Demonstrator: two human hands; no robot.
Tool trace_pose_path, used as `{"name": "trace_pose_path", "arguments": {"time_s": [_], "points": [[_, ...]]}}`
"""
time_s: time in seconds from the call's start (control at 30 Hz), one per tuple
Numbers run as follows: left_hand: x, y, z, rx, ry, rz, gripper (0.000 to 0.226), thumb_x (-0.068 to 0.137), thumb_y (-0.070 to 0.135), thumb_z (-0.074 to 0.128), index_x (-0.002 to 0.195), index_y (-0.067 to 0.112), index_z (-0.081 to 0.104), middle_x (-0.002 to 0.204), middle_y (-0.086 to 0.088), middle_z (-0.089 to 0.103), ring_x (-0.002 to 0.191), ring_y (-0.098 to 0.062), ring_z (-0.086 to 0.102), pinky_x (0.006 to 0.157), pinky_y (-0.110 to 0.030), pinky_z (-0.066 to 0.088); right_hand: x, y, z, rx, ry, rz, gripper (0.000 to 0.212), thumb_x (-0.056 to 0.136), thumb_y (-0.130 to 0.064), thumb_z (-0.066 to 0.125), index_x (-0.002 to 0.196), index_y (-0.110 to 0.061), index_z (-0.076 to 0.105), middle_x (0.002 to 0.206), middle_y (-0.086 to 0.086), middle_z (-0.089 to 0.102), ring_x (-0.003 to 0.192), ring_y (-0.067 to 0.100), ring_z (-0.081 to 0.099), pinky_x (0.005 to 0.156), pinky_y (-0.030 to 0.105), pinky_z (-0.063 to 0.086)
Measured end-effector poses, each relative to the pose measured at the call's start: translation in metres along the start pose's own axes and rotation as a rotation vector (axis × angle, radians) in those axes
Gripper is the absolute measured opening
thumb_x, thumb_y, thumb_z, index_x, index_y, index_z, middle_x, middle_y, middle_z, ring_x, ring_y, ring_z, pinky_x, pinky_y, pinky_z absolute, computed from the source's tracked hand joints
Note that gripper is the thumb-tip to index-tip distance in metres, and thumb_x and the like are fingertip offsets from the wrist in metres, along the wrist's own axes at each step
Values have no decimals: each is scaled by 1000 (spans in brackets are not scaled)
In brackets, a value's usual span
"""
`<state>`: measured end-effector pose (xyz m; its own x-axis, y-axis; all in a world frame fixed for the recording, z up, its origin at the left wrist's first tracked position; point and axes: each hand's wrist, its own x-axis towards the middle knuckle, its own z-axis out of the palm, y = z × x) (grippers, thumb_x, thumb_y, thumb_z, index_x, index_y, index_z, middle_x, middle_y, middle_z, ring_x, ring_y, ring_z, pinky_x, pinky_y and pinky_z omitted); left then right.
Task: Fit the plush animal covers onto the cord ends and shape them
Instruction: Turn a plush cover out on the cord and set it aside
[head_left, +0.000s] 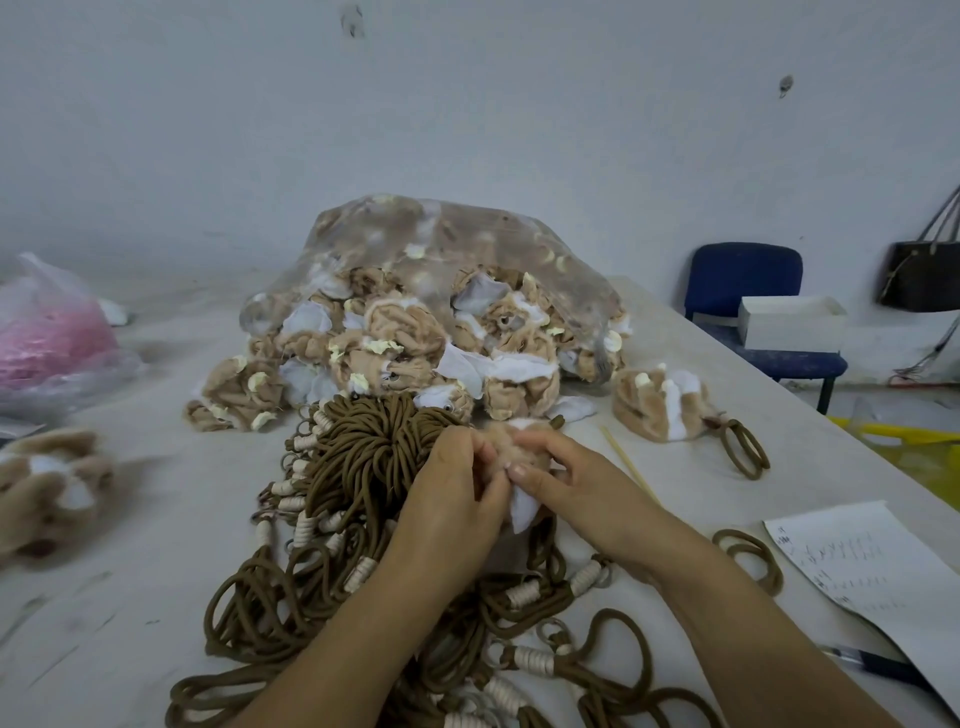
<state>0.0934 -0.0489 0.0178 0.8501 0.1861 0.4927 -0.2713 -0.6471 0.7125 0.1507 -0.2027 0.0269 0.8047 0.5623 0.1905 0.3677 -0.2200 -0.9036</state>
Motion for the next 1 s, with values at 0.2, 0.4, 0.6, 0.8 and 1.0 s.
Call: {"name": "trace_pose_path", "arguments": {"time_s": [0.2, 0.4, 0.6, 0.8, 1.0], "points": [[-4, 2, 7, -8, -96, 115, 17, 88, 18, 61, 87, 31, 51, 93, 14, 49, 86, 9, 49, 70, -4, 37, 4, 7, 10, -264, 203, -55, 14, 90, -27, 58, 83, -37, 51, 81, -15, 50, 69, -10, 47, 59, 7, 36], [-4, 1, 6, -97, -31, 87, 39, 86, 38, 66, 120, 32, 48, 117, 25, 36, 110, 12, 41, 85, 0, 34, 1, 5, 5, 164, 234, 38, 10, 86, -36, 64, 81, -31, 57, 79, -5, 59, 75, 6, 58, 71, 27, 52], [0, -4, 2, -139, -158, -213, 39, 91, 41, 62, 127, 28, 51, 116, 16, 55, 98, 5, 53, 68, -6, 39, -2, 0, 5, 306, 166, 82, 25, 95, -34, 57, 81, -14, 62, 97, 27, 65, 101, 46, 58, 92, 58, 46], [1, -2, -1, -177, -81, -263, 10, 91, 29, 61, 89, 33, 52, 90, 10, 61, 75, 0, 58, 54, -7, 43, -1, -1, 7, 99, 195, 7, 26, 96, -33, 54, 73, -24, 61, 63, -3, 63, 58, 9, 59, 58, 21, 49], [2, -3, -2, -77, 63, -186, 21, 90, 14, 56, 88, 33, 47, 93, 10, 54, 81, 4, 52, 59, -8, 40, 4, -3, 19, 47, 175, -78, 19, 86, -41, 57, 74, -27, 58, 61, -8, 63, 54, 5, 61, 51, 19, 47]]}}
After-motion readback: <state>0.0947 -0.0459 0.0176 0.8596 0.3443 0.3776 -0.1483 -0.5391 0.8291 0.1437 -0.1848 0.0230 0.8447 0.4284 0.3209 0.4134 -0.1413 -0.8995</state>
